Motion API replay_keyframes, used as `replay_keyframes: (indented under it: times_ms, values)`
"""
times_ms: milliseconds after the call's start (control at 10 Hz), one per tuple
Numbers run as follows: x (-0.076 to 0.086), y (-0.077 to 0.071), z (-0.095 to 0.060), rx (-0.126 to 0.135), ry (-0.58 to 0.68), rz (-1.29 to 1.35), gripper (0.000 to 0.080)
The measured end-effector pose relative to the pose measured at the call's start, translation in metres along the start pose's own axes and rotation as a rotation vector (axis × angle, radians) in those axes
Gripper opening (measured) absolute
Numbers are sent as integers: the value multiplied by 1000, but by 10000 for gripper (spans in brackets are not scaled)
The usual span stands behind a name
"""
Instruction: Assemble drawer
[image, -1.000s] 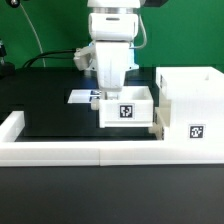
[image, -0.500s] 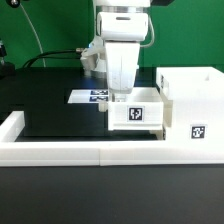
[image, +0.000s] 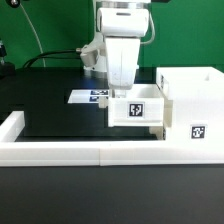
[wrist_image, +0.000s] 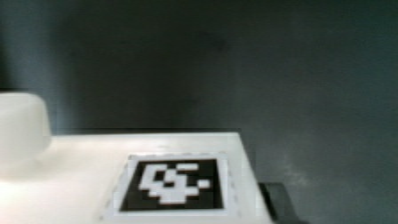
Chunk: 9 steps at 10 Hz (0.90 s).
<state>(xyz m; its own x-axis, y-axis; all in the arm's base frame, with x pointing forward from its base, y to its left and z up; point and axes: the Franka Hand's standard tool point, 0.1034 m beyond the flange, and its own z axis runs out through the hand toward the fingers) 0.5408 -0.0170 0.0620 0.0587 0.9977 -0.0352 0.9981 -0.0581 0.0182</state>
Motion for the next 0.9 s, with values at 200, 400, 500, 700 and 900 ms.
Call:
replay_keyframes:
  times_ms: [200, 400, 500, 700, 900]
  values:
    - [0, 2, -2, -5, 0, 0, 44]
    - [0, 1, -1, -2, 0, 1, 44]
    - [-1, 1, -1, -1, 0, 1, 44]
    - [0, 0, 0, 0, 0, 0, 44]
    - [5, -4, 5, 8, 0, -12, 44]
